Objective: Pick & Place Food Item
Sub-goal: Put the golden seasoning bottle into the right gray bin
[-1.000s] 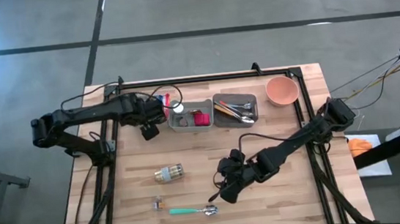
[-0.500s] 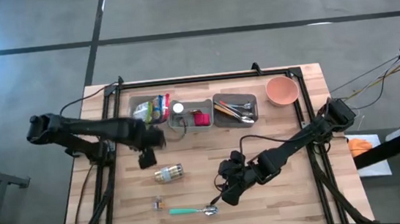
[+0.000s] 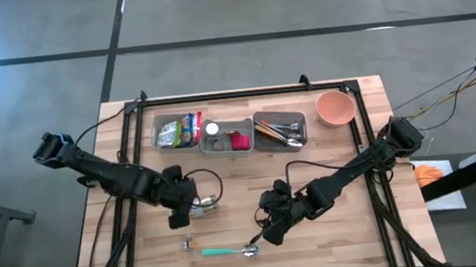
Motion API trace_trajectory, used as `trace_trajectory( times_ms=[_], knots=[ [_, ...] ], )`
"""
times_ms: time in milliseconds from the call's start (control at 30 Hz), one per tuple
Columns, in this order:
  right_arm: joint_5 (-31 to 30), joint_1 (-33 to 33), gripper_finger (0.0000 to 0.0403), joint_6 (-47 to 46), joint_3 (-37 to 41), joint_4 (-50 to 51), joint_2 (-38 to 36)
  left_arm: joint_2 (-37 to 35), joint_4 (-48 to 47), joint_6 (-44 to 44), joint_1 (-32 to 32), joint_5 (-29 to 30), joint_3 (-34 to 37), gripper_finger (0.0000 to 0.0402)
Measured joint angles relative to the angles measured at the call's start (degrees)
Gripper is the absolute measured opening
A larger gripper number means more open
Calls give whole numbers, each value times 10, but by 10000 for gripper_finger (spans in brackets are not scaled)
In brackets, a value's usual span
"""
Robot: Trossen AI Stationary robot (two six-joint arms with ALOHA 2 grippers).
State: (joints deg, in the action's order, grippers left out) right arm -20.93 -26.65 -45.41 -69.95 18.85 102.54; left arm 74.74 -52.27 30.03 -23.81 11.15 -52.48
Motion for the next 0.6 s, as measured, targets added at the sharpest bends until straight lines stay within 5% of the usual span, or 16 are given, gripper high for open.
trace_trajectory(
  times_ms=[600],
  knots=[
    [-1,0,260,11,0,-12,0,0,185,37,-7,-69,120,276]
  ],
)
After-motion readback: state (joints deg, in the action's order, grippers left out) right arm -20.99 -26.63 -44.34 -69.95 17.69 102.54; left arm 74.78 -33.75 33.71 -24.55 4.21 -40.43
